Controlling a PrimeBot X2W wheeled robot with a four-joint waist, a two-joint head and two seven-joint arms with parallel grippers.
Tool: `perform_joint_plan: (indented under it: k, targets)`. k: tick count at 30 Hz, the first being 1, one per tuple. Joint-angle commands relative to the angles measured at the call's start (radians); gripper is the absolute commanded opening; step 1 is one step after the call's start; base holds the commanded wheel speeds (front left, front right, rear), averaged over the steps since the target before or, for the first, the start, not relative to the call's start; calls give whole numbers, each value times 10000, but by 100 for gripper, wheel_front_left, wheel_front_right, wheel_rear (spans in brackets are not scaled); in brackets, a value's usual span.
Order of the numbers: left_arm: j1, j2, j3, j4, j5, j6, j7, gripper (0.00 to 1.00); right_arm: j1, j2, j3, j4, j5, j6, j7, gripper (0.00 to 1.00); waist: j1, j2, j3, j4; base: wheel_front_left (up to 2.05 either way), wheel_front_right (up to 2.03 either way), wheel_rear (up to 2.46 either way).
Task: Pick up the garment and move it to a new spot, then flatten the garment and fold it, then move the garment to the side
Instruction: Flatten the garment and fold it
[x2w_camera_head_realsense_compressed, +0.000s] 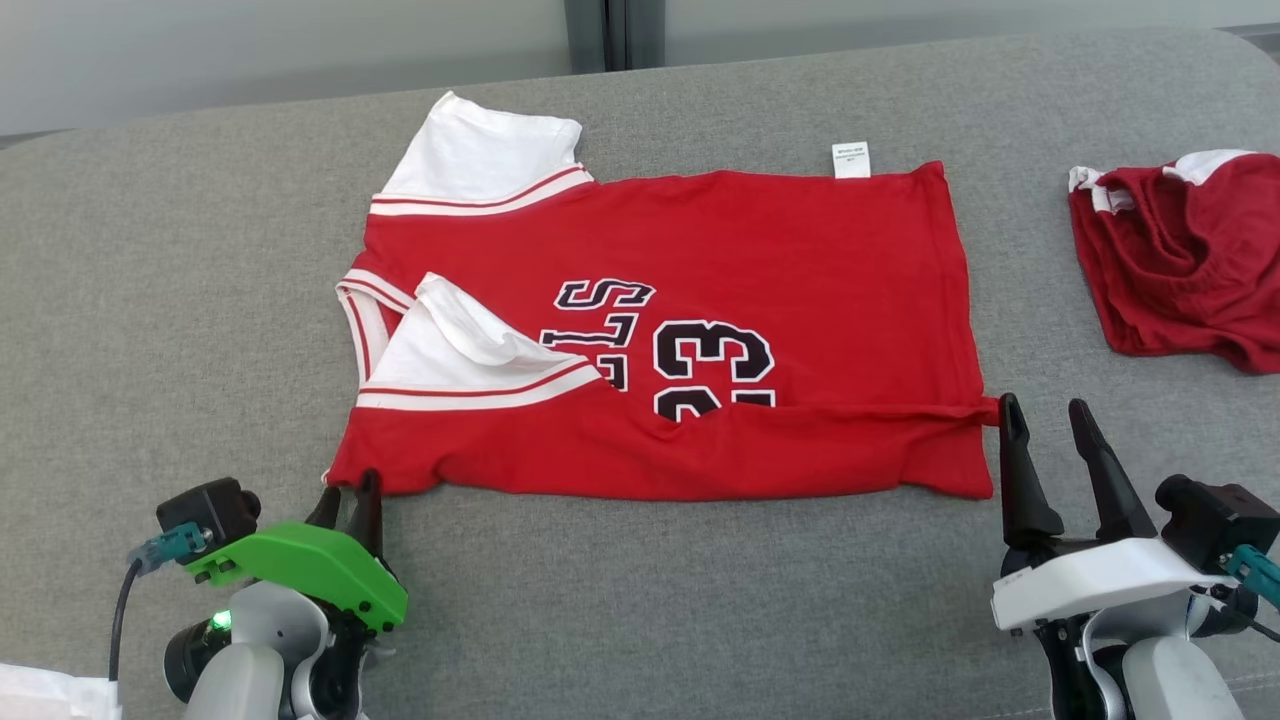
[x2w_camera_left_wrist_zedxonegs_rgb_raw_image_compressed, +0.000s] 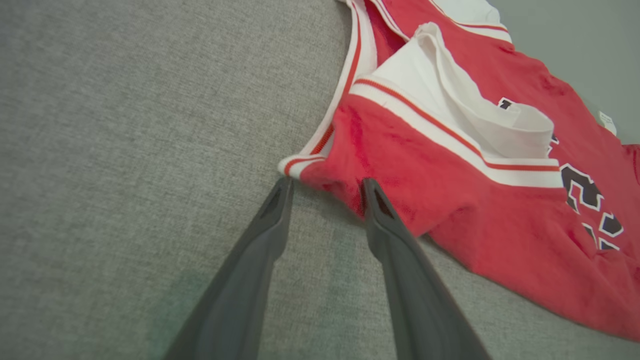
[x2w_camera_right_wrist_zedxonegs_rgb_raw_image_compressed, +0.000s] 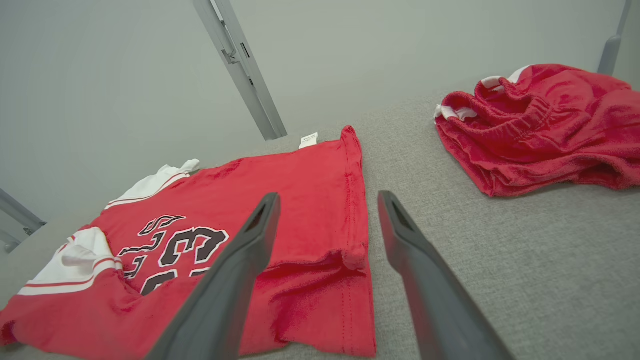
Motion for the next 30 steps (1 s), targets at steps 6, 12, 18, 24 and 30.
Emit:
perform_joint_plan:
  k: [6,12,18,24,30]
  targets:
    - [-250,-126,241,101,-298,-75,-600,0,-7,-21,-206,759,-305,4,612,100,0,0,51,17,0,0,0]
    - [-451,-180,168,221,-362,-225,-997,0,-463,-17,-324,1793,-635,4,1085,100,0,0,149,131,0,0,0]
    - [-540,-202,66,238,-338,-331,-1221,0,-988,-20,21,2815,-691,4,1623,100,0,0,230,228,0,0,0]
    - [-597,-224,-51,-13,-275,-449,-1466,0,-1231,-15,200,3205,-581,4,1989,15,0,0,181,298,0,0,0]
    - [-732,-66,-93,-534,-175,-573,-1655,0,-1435,-27,45,2677,-280,4,2128,0,0,0,36,266,0,0,0]
